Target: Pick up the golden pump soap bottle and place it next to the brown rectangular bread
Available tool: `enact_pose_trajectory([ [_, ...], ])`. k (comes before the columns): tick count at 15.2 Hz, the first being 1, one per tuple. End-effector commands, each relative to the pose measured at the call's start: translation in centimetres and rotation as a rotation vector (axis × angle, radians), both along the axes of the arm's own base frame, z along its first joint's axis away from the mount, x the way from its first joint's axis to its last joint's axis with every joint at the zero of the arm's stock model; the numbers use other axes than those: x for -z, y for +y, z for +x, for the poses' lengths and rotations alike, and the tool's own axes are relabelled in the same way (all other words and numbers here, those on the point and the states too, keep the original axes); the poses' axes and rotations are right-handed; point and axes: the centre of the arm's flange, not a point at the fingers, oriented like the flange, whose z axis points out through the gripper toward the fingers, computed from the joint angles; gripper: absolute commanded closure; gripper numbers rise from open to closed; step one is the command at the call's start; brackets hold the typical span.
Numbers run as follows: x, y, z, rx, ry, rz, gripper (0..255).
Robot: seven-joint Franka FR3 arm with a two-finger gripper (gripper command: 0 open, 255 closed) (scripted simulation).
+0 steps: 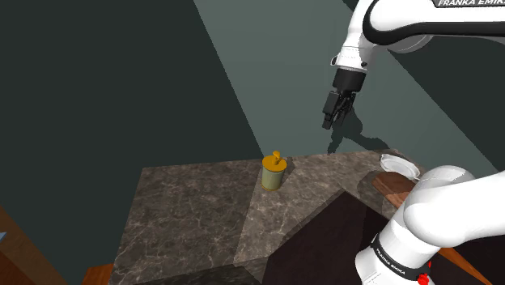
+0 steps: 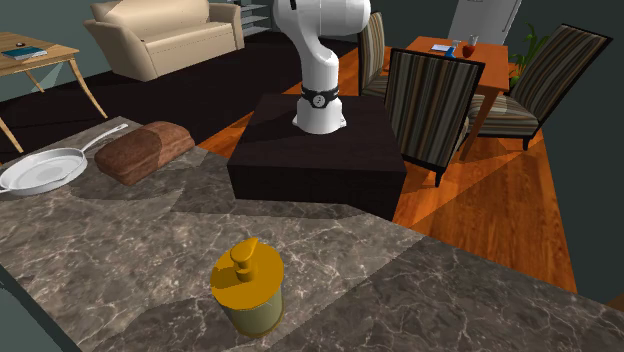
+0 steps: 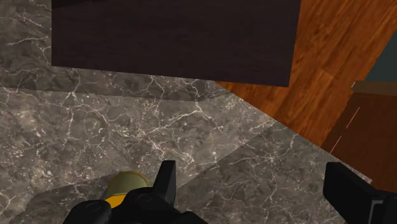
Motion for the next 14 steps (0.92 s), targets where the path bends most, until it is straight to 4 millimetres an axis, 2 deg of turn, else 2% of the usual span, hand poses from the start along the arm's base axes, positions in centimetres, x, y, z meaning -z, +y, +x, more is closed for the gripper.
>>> enact_pose_trajectory([
  [1,0.0,0.0,0.0,0.0,0.0,0.0,0],
  [14,12.3,-3.4,10.7,0.026,-0.019,-0.051,0],
])
